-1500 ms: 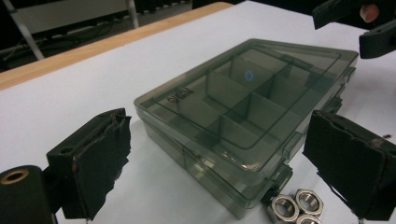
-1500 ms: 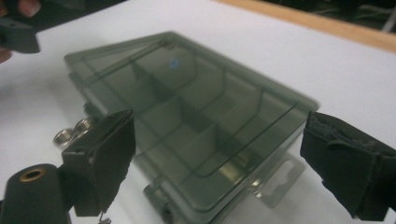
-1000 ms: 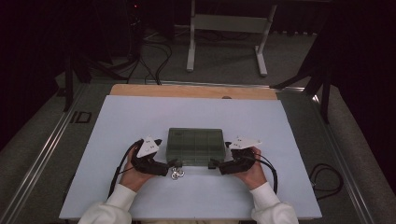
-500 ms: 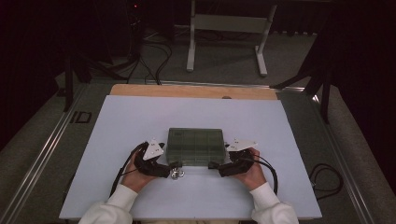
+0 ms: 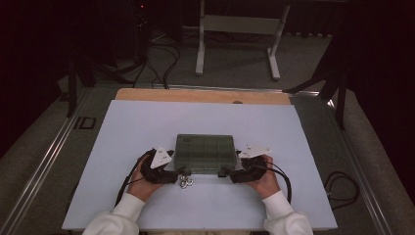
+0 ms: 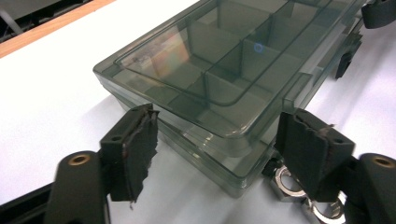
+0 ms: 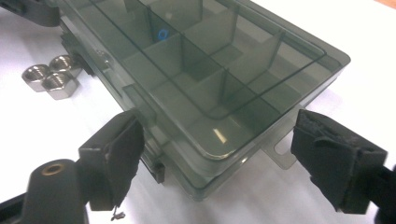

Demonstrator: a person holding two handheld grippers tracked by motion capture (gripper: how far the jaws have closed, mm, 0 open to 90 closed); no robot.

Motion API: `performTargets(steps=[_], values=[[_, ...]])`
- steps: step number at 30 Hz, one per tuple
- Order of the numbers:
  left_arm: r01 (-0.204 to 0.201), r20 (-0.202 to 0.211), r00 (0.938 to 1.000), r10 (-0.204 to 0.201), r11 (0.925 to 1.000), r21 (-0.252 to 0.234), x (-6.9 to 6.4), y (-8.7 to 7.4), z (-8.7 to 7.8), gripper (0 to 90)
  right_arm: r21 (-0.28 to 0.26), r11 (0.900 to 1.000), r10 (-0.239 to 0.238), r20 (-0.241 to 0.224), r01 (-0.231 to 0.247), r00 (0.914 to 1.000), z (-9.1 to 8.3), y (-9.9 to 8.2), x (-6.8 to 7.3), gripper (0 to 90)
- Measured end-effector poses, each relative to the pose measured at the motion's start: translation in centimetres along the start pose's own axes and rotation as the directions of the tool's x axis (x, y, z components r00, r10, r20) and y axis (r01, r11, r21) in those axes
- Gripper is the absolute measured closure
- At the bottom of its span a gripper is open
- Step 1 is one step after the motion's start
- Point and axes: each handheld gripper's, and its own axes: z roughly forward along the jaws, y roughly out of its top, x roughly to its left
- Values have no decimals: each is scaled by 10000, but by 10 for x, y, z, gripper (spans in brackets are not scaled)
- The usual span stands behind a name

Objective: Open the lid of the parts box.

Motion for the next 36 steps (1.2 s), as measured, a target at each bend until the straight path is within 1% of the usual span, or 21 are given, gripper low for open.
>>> performTargets(steps=[4,6,10,11,12,13,14,15,17,22,23,24,25,26,29,31,32,36], values=[[76,-78,9999,-77,9998,-172,0,2,-3,343,-95,9999,39,71,-38,10000,-2,2,0,211],[101,-111,9999,-104,9997,-214,1,3,-4,373,-113,9999,-48,162,50,9999,-3,3,-1,237],[110,-163,9998,-116,9993,-363,2,7,-6,388,-183,9998,-47,237,52,9997,-5,6,-2,261],[109,-197,9997,-117,9992,-392,2,8,-7,397,-242,9997,-81,339,89,9994,-6,7,-3,274],[132,-225,9996,-141,9991,-398,3,10,-7,401,-274,9996,-85,373,95,9993,-7,8,-4,306],[124,-242,9996,-134,9991,-409,3,11,-7,401,-274,9996,-85,373,95,9993,-7,8,-4,306],[160,-254,9995,-171,9989,-439,4,12,-7,407,-334,9994,-44,394,57,9992,-8,9,-5,334],[160,-281,9995,-173,9988,-464,4,12,-7,407,-334,9994,-44,394,57,9992,-8,9,-5,334],[210,-327,9992,-226,9985,-504,5,14,-8,430,-406,9991,-80,513,101,9987,-11,12,-7,380],[333,-470,9982,-363,9973,-649,9,19,-9,471,-534,9984,-154,582,185,9982,-15,16,-9,421],[338,-509,9980,-373,9971,-687,10,20,-9,492,-606,9980,-164,635,203,9978,-16,19,-10,444],[377,-531,9977,-415,9967,-722,11,21,-10,492,-606,9980,-164,635,203,9978,-16,19,-10,444],[401,-556,9975,-444,9963,-761,12,22,-10,511,-703,9975,-40,655,86,9978,-16,21,-13,466],[433,-569,9972,-479,9958,-804,13,24,-10,511,-703,9975,-40,655,86,9978,-16,21,-13,466],[439,-656,9966,-495,9955,-843,16,28,-10,536,-696,9975,201,693,-153,9974,-17,24,-16,497],[466,-707,9961,-532,9947,-916,18,31,-10,547,-723,9973,169,817,-110,9965,-17,29,-17,506],[484,-737,9957,-553,9945,-927,18,32,-10,558,-675,9977,138,943,-74,9954,-16,35,-19,511],[557,-890,9939,-653,9928,-1062,22,38,-9,575,-720,9973,224,1042,-149,9943,-15,41,-22,525]])
